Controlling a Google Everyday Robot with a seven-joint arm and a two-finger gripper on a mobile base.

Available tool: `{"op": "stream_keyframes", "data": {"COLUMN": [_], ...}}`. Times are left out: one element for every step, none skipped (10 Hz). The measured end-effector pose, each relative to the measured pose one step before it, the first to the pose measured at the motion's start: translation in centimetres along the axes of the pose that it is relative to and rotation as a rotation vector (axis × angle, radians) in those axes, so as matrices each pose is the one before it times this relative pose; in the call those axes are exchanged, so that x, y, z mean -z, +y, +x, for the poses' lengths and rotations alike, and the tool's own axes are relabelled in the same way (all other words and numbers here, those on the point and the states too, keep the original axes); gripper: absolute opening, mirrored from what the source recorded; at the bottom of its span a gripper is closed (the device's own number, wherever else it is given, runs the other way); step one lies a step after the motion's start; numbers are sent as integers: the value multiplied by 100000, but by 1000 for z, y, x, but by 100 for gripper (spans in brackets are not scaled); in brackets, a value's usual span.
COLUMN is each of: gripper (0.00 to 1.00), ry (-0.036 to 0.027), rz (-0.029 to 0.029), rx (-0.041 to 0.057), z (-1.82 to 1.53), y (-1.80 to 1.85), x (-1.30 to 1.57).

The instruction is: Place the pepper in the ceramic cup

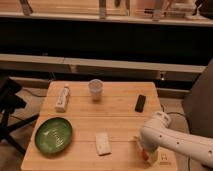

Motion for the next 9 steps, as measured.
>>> {"op": "stream_keyframes", "data": {"gripper": [80, 80, 80, 80, 80, 80, 80, 80, 80], "ry": [-84, -144, -51, -269, -99, -76, -29, -90, -69], "rz": [-132, -135, -180, -421, -172, -242, -128, -264, -42], "rx": [313, 340, 240, 180, 226, 303, 268, 372, 194], "z": [-13, -81, -46, -120, -96, -89, -58, -100, -30], "y": [95, 29, 36, 121, 29, 68, 28, 54, -39], "x": [-55, -50, -19, -92, -37, -87, -41, -51, -12]}}
